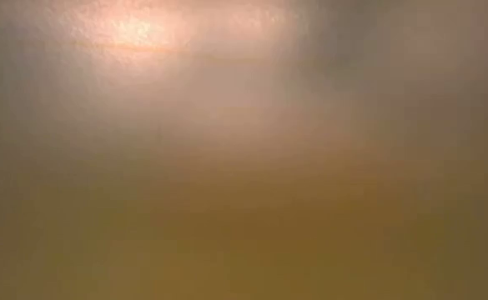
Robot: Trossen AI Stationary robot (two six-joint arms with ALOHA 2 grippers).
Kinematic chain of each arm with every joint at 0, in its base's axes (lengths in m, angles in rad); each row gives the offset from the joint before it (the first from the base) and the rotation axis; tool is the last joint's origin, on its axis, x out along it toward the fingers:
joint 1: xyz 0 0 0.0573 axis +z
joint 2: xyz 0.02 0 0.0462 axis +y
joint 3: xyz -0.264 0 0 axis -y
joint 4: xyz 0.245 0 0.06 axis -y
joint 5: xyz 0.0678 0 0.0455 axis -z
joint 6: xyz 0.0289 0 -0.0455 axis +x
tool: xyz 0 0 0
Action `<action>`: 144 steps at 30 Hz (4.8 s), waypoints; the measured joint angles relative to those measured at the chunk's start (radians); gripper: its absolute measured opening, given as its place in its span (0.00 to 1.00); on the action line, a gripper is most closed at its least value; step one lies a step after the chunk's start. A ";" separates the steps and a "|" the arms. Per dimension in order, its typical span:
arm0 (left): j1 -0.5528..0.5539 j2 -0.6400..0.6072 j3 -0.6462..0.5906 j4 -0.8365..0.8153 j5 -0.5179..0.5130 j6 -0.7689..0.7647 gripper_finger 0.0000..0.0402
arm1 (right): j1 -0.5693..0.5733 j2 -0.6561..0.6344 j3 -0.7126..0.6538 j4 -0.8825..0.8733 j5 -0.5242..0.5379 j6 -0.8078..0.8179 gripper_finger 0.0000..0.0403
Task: Sort silverware by color (type)
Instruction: Put the black fork into the yellow bin
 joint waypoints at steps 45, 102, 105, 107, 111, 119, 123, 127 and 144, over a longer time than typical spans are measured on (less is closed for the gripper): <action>0.000 0.000 0.000 -0.012 0.000 0.000 0.19 | 0.439 -0.259 -0.415 -0.301 0.045 0.848 0.23; 0.000 0.000 0.000 -0.012 0.000 0.000 0.19 | 0.541 -0.175 -0.542 -0.152 0.079 0.577 0.18; 0.000 0.000 0.000 -0.012 0.000 0.000 0.19 | 0.541 -0.175 -0.542 -0.150 0.079 0.550 0.18; 0.000 0.000 0.000 -0.012 0.000 0.000 0.19 | 0.541 -0.175 -0.542 -0.149 0.080 0.535 0.18; 0.000 0.000 0.000 -0.012 0.000 0.000 0.19 | 0.541 -0.174 -0.542 -0.149 0.081 0.531 0.17; 0.000 0.000 0.000 -0.012 0.000 0.000 0.19 | 0.540 -0.174 -0.542 -0.148 0.084 0.542 0.05; 0.000 0.000 0.000 -0.012 0.000 0.000 0.19 | 0.539 -0.181 -0.538 -0.146 0.079 0.550 0.04; 0.000 0.000 0.000 -0.012 0.000 0.000 0.19 | 0.539 -0.194 -0.507 -0.139 0.079 0.467 0.04; 0.000 0.000 0.000 -0.019 0.000 0.000 0.19 | 0.521 -0.317 -0.422 -0.081 0.566 0.310 0.03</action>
